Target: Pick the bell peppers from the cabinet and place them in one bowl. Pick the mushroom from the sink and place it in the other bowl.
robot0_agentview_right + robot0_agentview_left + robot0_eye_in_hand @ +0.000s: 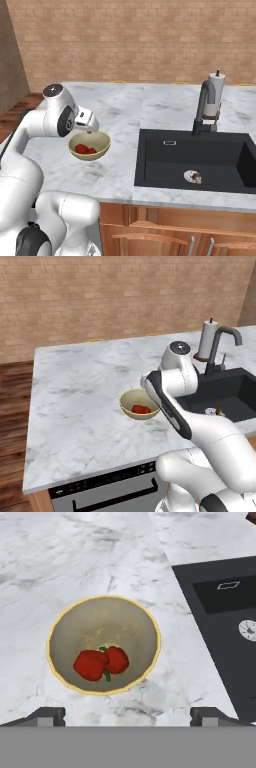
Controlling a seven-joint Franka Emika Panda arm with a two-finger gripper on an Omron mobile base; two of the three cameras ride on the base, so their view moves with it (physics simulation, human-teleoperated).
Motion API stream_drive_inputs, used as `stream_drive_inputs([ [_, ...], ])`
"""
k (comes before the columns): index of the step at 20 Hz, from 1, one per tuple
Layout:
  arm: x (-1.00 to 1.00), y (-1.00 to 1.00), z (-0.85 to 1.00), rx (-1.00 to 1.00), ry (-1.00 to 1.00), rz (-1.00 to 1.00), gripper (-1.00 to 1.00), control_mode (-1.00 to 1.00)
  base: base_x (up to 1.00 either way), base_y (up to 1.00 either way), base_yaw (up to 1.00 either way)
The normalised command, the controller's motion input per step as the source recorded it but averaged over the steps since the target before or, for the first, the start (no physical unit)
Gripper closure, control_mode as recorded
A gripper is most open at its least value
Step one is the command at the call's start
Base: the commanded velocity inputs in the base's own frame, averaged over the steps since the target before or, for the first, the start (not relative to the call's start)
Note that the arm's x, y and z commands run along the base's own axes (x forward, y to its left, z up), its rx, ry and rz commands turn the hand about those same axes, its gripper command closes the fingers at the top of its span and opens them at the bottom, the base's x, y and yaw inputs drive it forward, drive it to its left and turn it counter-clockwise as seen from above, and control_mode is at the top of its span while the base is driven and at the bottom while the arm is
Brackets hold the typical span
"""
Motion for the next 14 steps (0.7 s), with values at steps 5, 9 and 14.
stream_drive_inputs([
  [5, -0.63, -0.16, 0.31, 0.00, 0.08, 0.05, -1.00, -1.00, 0.00, 0.00, 0.00],
  [9, -0.80, -0.20, 0.22, 0.00, 0.05, 0.02, -1.00, -1.00, 0.00, 0.00, 0.00],
  [14, -0.71, -0.19, 0.17, -0.02, 0.03, 0.01, -1.00, -1.00, 0.00, 0.00, 0.00],
])
